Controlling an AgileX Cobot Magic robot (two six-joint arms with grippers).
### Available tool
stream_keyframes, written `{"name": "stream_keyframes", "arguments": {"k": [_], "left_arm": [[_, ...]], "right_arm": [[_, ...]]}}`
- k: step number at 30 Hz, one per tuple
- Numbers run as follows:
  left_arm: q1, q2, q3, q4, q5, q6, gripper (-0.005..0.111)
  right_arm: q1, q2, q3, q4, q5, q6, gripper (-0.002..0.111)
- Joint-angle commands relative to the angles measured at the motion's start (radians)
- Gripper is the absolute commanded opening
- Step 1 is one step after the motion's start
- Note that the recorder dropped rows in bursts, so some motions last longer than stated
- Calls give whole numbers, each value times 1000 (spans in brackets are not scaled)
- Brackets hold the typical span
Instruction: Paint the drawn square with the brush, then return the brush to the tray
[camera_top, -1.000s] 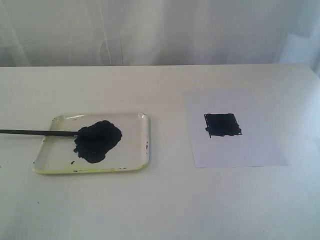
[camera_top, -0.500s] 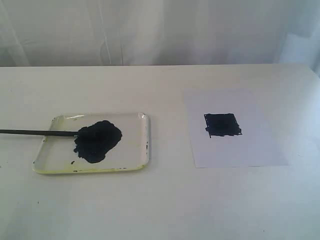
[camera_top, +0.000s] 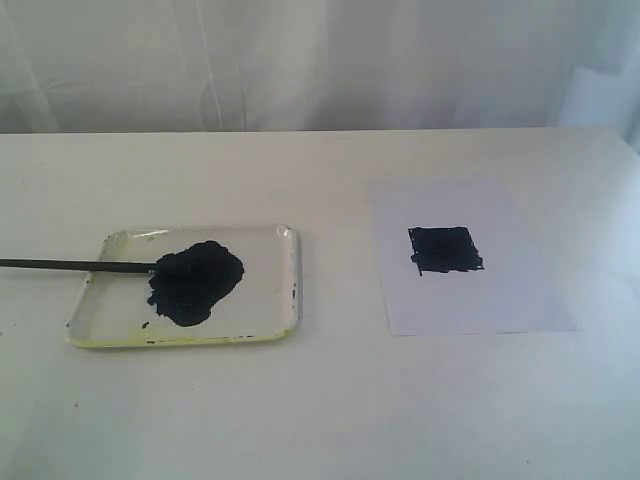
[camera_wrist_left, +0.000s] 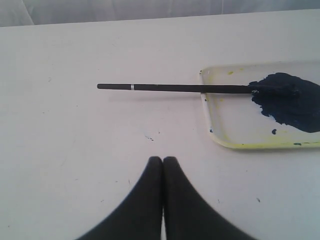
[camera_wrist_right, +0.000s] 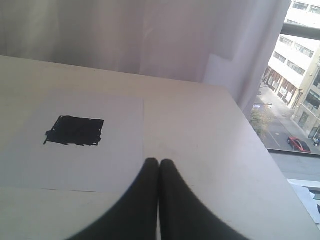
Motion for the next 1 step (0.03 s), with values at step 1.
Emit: {"name": "stream_keyframes", "arguments": {"k": [1], "left_arm": [[-8, -5, 4, -1, 4, -4, 0]], "right_arm": [[0, -4, 5, -6, -3, -9, 0]]}}
